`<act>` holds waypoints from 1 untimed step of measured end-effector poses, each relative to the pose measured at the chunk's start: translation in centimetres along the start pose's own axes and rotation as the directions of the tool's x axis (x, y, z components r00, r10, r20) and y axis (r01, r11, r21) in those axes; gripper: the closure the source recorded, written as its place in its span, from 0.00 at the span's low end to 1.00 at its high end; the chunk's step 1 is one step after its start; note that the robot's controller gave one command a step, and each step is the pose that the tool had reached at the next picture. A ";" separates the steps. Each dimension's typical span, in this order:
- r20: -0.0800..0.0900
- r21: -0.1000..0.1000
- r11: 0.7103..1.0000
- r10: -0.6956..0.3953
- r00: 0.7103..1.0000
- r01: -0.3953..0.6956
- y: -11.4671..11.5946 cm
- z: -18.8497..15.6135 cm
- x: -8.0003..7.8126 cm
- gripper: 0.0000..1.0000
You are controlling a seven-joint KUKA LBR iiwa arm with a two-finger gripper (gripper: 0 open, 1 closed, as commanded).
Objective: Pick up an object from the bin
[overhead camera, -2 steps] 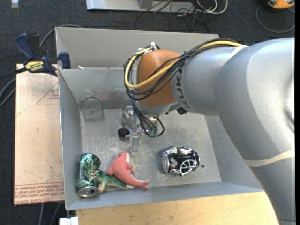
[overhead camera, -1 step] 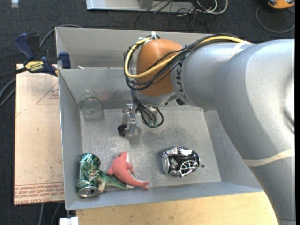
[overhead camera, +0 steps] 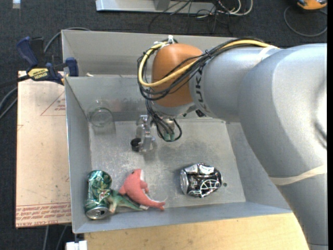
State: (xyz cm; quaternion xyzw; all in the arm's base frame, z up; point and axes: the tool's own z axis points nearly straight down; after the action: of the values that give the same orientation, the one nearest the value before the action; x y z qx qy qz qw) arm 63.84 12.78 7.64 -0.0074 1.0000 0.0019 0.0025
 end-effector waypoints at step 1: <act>0.003 -0.001 1.000 -0.025 1.000 0.025 -0.6 -9.9 0.5 1.00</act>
Offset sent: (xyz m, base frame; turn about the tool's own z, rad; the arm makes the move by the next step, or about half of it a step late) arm 0.0000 0.0000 0.0000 0.0000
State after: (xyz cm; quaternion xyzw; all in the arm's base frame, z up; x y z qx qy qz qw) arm 63.26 12.12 17.50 -0.0201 0.9998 0.0025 0.0043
